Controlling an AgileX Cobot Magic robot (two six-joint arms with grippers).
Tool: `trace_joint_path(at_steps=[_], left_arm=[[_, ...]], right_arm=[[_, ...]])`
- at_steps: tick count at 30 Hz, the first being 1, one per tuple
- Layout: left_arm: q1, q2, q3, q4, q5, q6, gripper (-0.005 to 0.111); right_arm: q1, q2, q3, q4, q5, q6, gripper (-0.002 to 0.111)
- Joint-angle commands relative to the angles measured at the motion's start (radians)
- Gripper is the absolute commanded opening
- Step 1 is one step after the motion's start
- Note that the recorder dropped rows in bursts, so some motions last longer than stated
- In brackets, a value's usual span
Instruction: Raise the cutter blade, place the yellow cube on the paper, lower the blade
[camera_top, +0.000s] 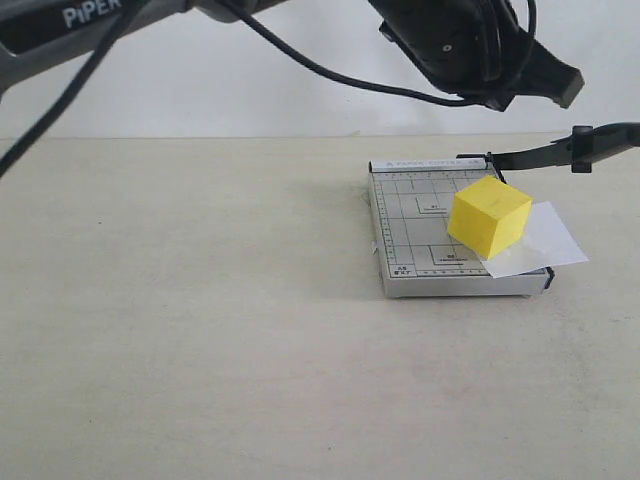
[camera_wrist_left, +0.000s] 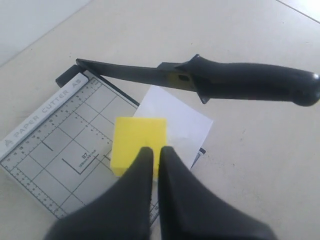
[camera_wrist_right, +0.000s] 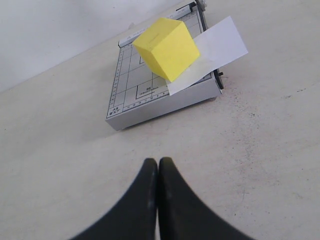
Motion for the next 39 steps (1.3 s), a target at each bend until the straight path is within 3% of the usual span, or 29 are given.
trace_joint_path(at_steps=[1, 14, 24, 30, 35, 39], left_arm=[[-0.005, -0.097, 0.125, -0.004, -0.058, -0.012, 0.004], [-0.005, -0.553, 0.692, -0.004, -0.349, -0.035, 0.004], [-0.005, -0.963, 1.137, -0.004, -0.473, -0.035, 0.004], [-0.005, -1.354, 1.561, -0.036, -0.636, -0.05, 0.004], [-0.005, -1.65, 1.828, -0.036, -0.643, -0.116, 0.004], [-0.005, -1.817, 1.945, -0.036, -0.6, -0.179, 0.004]], right_arm=[[0.0, -0.005, 0.005, 0.003, -0.005, -0.004, 0.0], [0.0, -0.005, 0.005, 0.003, -0.005, -0.004, 0.0], [0.0, -0.005, 0.005, 0.003, -0.005, -0.004, 0.0], [0.0, -0.005, 0.005, 0.003, -0.005, -0.004, 0.0], [0.0, -0.005, 0.005, 0.003, -0.005, -0.004, 0.0], [0.0, -0.005, 0.005, 0.003, -0.005, -0.004, 0.0]])
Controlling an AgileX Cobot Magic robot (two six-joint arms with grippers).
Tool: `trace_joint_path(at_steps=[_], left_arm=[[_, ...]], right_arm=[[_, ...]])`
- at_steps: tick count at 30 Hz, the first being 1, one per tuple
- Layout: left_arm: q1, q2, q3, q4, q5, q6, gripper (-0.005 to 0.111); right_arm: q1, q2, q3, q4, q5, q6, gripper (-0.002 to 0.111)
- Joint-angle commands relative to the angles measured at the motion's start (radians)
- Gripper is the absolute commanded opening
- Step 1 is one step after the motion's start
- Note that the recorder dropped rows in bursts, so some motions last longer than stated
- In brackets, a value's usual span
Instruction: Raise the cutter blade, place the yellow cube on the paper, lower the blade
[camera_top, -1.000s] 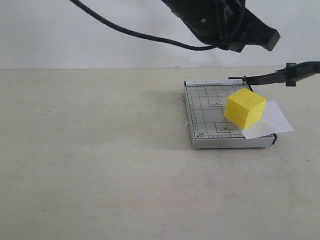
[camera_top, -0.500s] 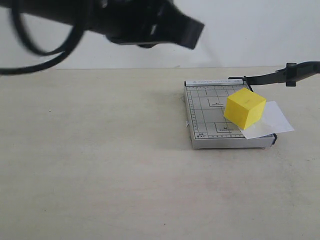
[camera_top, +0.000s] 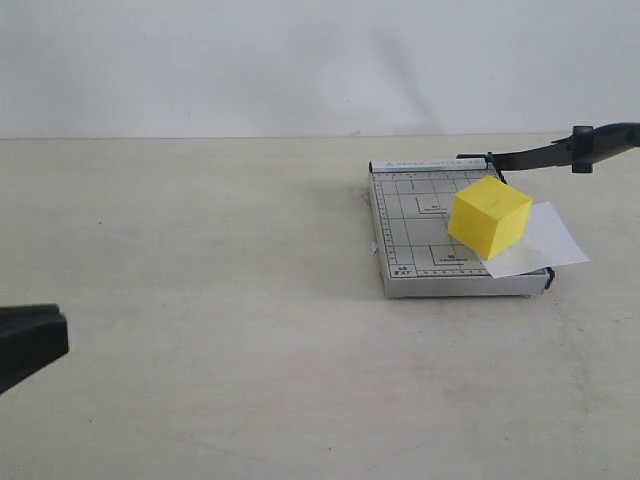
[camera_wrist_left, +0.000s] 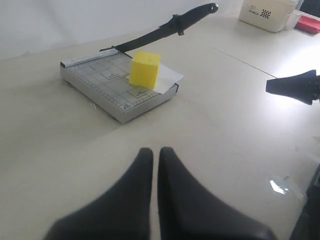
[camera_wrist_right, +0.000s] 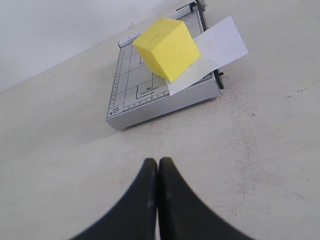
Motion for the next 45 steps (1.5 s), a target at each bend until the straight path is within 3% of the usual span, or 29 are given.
trace_joint_path(at_steps=[1, 8, 14, 20, 33, 45], left_arm=[[-0.005, -0.125, 0.081, -0.01, 0.058, -0.061, 0.004], [-0.005, -0.158, 0.135, -0.015, 0.041, 0.006, 0.004], [-0.005, -0.158, 0.212, 0.029, -0.16, 0.071, 0.004], [-0.005, -0.209, 0.312, 0.068, -0.257, 0.071, 0.004], [0.008, -0.463, 0.312, 0.068, 0.02, 0.069, 0.004], [0.187, -0.467, 0.312, 0.068, 0.02, 0.137, 0.004]], right_arm=[[0.0, -0.005, 0.005, 0.003, -0.005, -0.004, 0.0], [0.0, -0.005, 0.005, 0.003, -0.005, -0.004, 0.0], [0.0, -0.005, 0.005, 0.003, -0.005, -0.004, 0.0], [0.0, -0.005, 0.005, 0.003, -0.005, -0.004, 0.0], [0.0, -0.005, 0.005, 0.003, -0.005, -0.004, 0.0], [0.0, -0.005, 0.005, 0.003, -0.019, -0.004, 0.0]])
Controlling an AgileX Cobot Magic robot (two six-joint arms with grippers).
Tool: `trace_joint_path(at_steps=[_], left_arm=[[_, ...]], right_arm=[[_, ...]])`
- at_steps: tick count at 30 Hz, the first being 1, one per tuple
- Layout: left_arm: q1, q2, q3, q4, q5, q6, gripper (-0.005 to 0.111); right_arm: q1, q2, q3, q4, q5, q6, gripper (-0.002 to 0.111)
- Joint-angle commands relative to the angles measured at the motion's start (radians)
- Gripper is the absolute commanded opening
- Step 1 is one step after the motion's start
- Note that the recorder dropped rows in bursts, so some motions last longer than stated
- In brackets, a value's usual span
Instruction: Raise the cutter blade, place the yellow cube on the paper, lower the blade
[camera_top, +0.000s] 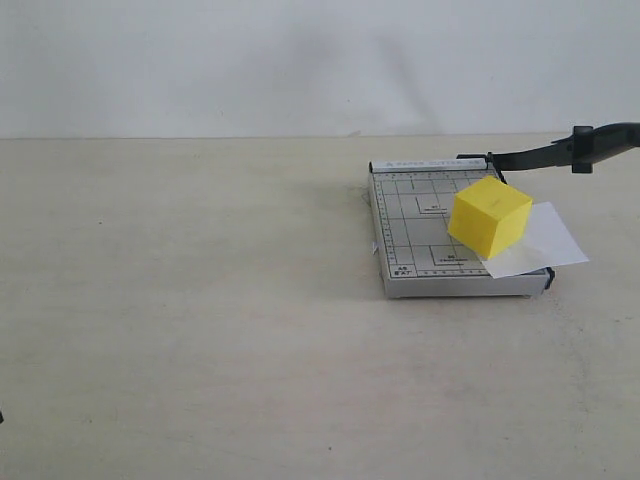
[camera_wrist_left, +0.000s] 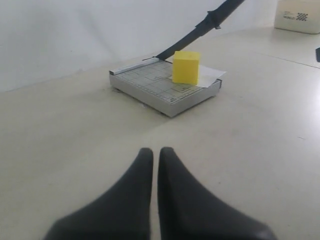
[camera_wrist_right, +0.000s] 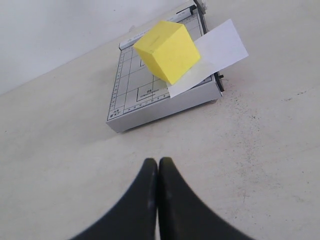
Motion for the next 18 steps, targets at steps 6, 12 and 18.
trace_joint_path(at_steps=[6, 12, 18], left_arm=[[0.093, -0.003, 0.003, 0.001, -0.09, 0.028, 0.004], [0.146, -0.003, 0.003, 0.001, -0.139, 0.025, 0.004], [0.185, -0.003, 0.003, 0.001, -0.192, 0.025, 0.004]], right_arm=[[0.0, -0.005, 0.003, 0.003, -0.01, -0.004, 0.0], [0.0, -0.005, 0.003, 0.003, -0.01, -0.004, 0.0], [0.0, -0.005, 0.003, 0.003, -0.01, -0.004, 0.0]])
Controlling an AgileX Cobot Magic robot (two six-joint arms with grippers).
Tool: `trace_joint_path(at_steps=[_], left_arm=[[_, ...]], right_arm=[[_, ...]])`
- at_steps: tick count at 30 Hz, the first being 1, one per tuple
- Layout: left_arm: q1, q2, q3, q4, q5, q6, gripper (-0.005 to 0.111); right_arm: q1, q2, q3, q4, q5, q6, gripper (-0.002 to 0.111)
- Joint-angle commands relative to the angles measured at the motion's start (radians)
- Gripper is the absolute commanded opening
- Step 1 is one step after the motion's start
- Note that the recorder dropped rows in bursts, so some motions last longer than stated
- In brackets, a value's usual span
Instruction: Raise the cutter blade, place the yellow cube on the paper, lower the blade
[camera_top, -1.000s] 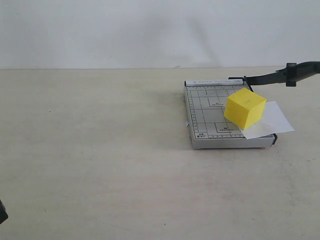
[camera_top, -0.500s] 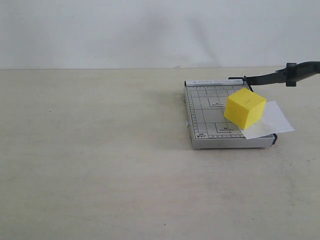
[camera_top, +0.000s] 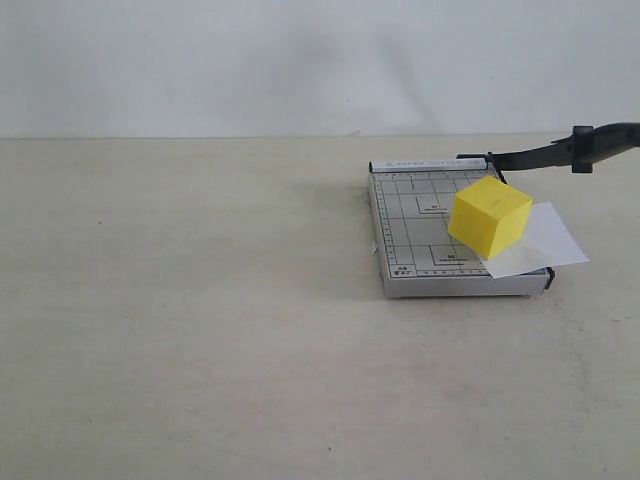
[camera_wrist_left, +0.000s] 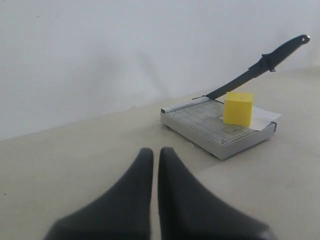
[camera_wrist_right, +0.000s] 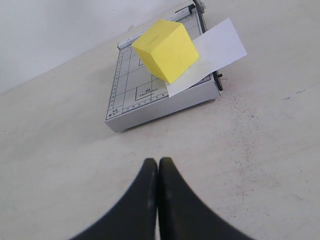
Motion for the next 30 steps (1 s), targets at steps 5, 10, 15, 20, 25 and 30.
trace_joint_path(at_steps=[5, 10, 15, 20, 25, 30], left_arm=[[0.017, -0.003, 0.003, -0.002, -0.078, -0.031, 0.004], [0.017, -0.003, 0.003, -0.002, -0.096, -0.039, 0.004], [0.017, -0.003, 0.003, 0.001, -0.113, -0.042, 0.004], [0.017, -0.003, 0.003, 0.009, -0.113, -0.037, 0.004], [0.017, -0.003, 0.003, 0.009, -0.113, -0.037, 0.004], [0.021, -0.003, 0.003, 0.009, -0.113, -0.037, 0.004]], right_arm=[[0.0, -0.005, -0.001, 0.003, -0.008, -0.004, 0.0], [0.0, -0.005, -0.001, 0.003, -0.008, -0.004, 0.0], [0.0, -0.005, -0.001, 0.003, -0.008, -0.004, 0.0], [0.0, -0.005, -0.001, 0.003, -0.008, -0.004, 0.0], [0.0, -0.005, -0.001, 0.003, -0.008, -0.004, 0.0], [0.0, -0.005, -0.001, 0.003, -0.008, -0.004, 0.0]])
